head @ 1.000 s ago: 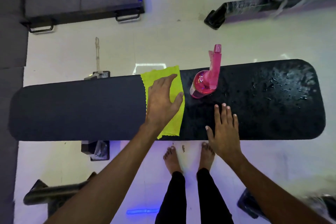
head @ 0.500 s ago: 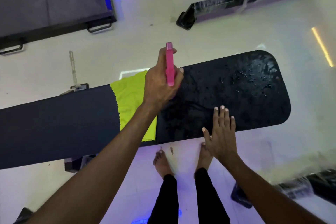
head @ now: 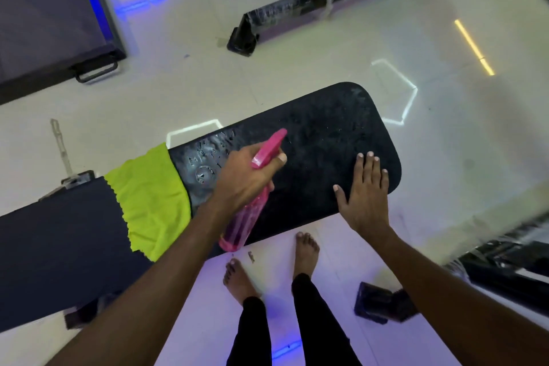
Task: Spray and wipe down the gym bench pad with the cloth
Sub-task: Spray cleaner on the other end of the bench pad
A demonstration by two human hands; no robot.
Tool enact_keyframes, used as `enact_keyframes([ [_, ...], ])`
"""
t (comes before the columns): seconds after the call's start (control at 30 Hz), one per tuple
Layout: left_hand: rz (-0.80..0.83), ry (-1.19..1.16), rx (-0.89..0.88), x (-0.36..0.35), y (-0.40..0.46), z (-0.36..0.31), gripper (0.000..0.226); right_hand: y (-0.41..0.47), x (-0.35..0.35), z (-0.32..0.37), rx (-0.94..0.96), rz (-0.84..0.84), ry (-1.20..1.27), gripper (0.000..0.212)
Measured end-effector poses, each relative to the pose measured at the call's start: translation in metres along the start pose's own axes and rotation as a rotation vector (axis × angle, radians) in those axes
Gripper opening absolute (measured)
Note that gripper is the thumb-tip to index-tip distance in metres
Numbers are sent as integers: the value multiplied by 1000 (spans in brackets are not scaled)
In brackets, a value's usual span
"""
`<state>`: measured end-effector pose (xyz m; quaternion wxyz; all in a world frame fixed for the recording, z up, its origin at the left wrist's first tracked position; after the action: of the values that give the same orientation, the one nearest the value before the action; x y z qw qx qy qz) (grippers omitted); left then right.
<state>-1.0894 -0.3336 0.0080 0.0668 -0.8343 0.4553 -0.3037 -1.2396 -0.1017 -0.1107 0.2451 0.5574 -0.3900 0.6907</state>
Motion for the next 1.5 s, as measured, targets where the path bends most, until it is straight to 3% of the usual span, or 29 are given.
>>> enact_keyframes([
  [0.23, 94, 211, 91, -46, 9, 10, 31, -9, -9, -22, 19, -39, 76, 89],
  [0.37, 72, 202, 145, -57, 4, 12, 41, -14, -11, -21, -3, -45, 96, 88],
  [0.73, 186, 338, 122, -96, -37, 27, 44, -50, -28, -25, -85, -101, 130, 92],
  [0.93, 39, 220, 168, -60, -55, 57, 23, -63, -33, 17, 52, -52, 65, 93],
  [1.1, -172, 84, 306, -9, -71, 94, 40, -68, -41, 67, 134, -40, 63, 94],
  [1.23, -102, 188, 276, 6, -83, 115, 34, -74, -49, 95, 192, -54, 59, 95],
  [1.4, 43, 282, 241, 6, -104, 132, 57, -83, -56, 111, 206, -69, 30, 94],
  [1.5, 21, 267, 260, 14, -118, 149, 49, -89, -60, 123, 294, -68, -7, 96],
])
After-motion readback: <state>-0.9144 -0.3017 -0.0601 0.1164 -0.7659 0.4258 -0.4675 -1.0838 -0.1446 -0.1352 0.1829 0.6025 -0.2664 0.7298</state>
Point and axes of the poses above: each hand's wrist, its own y-axis towards the middle knuckle, its own x-axis out of the back of the hand, z = x × y, the point moved 4 cm from there along y, towards the middle knuckle, and after that the axes turned 4 degrees about -z, right-handed, at the moved point
